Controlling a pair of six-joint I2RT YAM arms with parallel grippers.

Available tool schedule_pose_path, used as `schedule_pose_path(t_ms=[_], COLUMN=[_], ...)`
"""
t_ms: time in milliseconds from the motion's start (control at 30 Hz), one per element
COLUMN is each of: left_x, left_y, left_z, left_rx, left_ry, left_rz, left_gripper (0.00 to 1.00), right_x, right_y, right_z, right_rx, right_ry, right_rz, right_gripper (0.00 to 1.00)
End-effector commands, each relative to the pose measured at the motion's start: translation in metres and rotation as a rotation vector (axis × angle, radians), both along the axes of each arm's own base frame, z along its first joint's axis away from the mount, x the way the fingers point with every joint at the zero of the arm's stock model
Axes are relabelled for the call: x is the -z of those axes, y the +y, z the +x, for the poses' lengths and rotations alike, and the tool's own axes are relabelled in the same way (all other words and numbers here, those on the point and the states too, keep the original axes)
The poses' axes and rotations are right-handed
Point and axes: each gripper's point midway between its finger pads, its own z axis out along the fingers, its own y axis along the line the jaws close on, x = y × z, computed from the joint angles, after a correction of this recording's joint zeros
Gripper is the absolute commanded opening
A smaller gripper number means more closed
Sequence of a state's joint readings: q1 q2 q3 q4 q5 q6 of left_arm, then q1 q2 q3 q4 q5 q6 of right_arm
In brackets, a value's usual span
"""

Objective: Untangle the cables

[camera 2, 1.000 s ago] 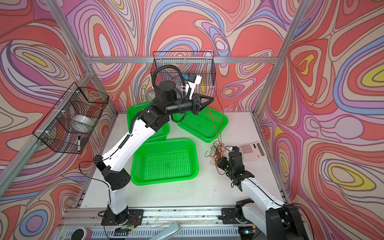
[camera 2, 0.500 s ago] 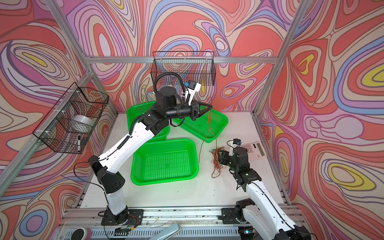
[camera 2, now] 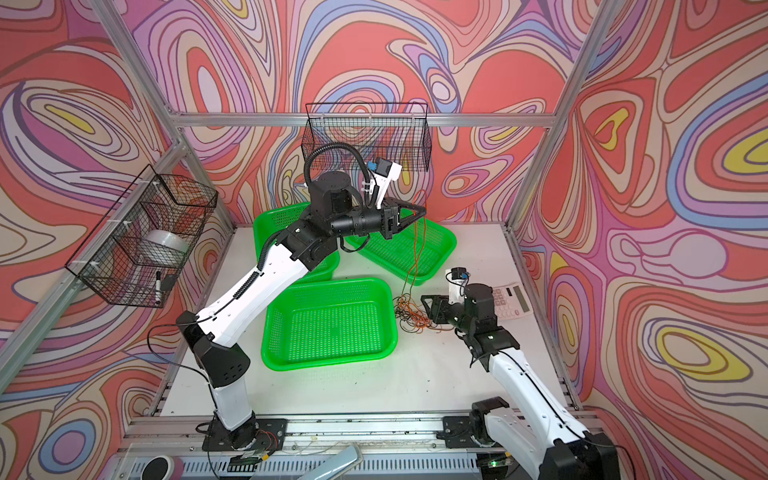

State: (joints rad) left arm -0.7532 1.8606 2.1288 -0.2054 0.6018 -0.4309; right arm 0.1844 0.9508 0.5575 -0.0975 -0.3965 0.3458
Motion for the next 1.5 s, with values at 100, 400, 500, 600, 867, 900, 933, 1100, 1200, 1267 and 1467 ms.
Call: schedule_pose_path(t_ms=[100, 400, 500, 600, 867, 900, 933, 1100, 1200, 1267, 1467], left_x=[-0.026, -0.019, -0.016, -0.013, -0.011, -0.011, -0.012, -0.014, -0.013, -0.013, -0.008], left_y=[-0.005, -0.015, -0.016, -0.019, -0.024, -0.024, -0.024, -0.027, -0.031, -0.032, -0.039], left_z=[-0.012, -0.015, -0.014, -0.011, -0.009, -0.008, -0.008, -0.011, -0.015, -0.017, -0.021], left_rx=[0.020, 0.028, 0.024, 0.021, 0.030, 0.028, 0.025, 0.047, 0.060, 0.066, 0.086], left_ry=[-0.064, -0.057, -0.051, -0.044, -0.042, -0.045, -0.050, -0.044, -0.042, -0.041, -0.034], left_rz=[-0.042, -0.025, -0.017, -0.015, -0.010, -0.007, -0.005, -0.014, -0.014, -0.014, -0.008], left_gripper=[0.00, 0.00, 0.00, 0.00, 0.00, 0.00, 0.00, 0.00, 0.00, 0.00, 0.00], right_x=[-0.041, -0.039, -0.046, -0.053, -0.052, -0.052, -0.052, -0.046, -0.038, -0.036, -0.028], right_y=[0.031, 0.017, 0.020, 0.028, 0.031, 0.030, 0.027, 0.014, 0.013, 0.016, 0.011], right_z=[-0.007, 0.022, 0.028, 0.026, 0.011, 0.008, 0.006, 0.013, 0.029, 0.036, 0.049], right_rx=[-0.195, -0.086, -0.096, -0.142, -0.168, -0.165, -0.145, -0.062, -0.034, -0.037, 0.024], right_ry=[-0.129, -0.127, -0.138, -0.151, -0.150, -0.155, -0.158, -0.163, -0.097, -0.075, -0.042], right_rz=[0.078, -0.008, 0.000, 0.022, 0.050, 0.051, 0.049, 0.016, 0.001, 0.012, 0.020], right_gripper=[0.55, 0.49, 0.32, 0.27, 0.56, 0.58, 0.59, 0.62, 0.62, 0.62, 0.46])
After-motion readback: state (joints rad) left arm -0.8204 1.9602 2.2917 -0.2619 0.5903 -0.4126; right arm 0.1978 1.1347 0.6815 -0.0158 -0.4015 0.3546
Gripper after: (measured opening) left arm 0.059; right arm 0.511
